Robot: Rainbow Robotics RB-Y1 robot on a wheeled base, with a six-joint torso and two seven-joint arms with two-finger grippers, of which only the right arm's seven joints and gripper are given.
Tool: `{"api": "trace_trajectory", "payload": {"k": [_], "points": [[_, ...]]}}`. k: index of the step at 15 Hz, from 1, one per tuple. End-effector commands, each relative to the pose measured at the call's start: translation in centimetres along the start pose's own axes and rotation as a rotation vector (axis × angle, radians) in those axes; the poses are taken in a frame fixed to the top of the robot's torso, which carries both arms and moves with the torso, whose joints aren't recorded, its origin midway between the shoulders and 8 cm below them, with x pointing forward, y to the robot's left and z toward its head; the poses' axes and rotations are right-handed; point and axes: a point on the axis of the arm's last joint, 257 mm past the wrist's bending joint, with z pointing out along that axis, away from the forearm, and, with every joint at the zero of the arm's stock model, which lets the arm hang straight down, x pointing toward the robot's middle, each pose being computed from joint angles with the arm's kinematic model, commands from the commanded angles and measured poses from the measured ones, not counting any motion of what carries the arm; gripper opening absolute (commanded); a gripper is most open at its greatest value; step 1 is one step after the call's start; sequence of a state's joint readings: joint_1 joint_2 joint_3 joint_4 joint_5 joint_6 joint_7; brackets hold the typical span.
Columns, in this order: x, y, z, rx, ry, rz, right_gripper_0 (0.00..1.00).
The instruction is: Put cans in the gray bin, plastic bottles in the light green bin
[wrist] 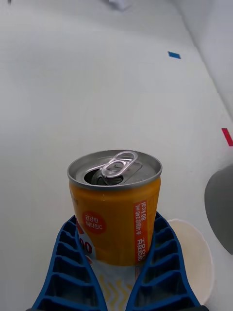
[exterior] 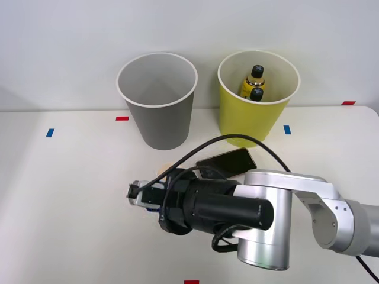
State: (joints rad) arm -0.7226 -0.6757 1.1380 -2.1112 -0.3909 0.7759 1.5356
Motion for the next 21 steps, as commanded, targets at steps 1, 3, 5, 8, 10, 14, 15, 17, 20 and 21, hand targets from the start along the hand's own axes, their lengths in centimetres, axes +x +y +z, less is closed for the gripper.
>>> {"api": "trace_trajectory", "payload": {"k": [1,3,5,8,10,14,15,17,20,21], "points": [[-1.7,-0.7,-3.1,0.035,-0.079,0.168,0.01],[-2.9,-1.0,-5.1,0.055,-0.125,0.284,0.01],[-4.8,-1.8,-6.3,0.076,-0.193,0.386,0.01],[-7.9,-4.2,-7.5,0.112,-0.337,0.511,0.01],[-9.5,-6.1,-8.7,0.137,-0.422,0.566,0.01],[-11.8,-10.7,-11.9,0.201,-0.58,0.622,0.01],[-12.4,-11.9,-12.8,0.22,-0.614,0.626,0.01],[-12.8,-14.5,-14.3,0.274,-0.648,0.619,0.01],[-12.8,-18.1,-15.1,0.348,-0.683,0.631,0.0],[-12.8,-19.3,-14.9,0.373,-0.689,0.63,0.0]]}}
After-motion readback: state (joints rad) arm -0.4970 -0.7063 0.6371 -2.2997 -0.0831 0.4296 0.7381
